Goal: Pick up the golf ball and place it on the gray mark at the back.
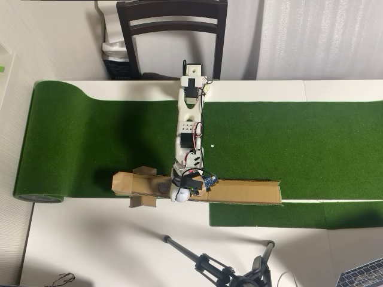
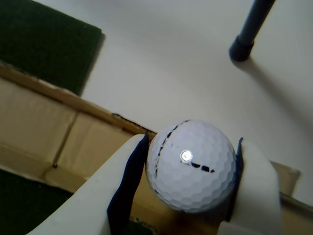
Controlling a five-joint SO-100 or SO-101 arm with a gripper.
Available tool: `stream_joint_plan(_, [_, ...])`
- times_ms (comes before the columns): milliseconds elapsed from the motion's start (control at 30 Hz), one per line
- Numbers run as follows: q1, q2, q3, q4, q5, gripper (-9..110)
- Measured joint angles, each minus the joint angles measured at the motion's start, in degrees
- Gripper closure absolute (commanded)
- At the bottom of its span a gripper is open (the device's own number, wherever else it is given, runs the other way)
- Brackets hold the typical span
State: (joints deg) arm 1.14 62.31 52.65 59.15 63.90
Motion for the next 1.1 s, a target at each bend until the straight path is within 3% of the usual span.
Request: stream_joint_plan(1100, [4.1,-1.1,0.0,7.8,-3.0,85])
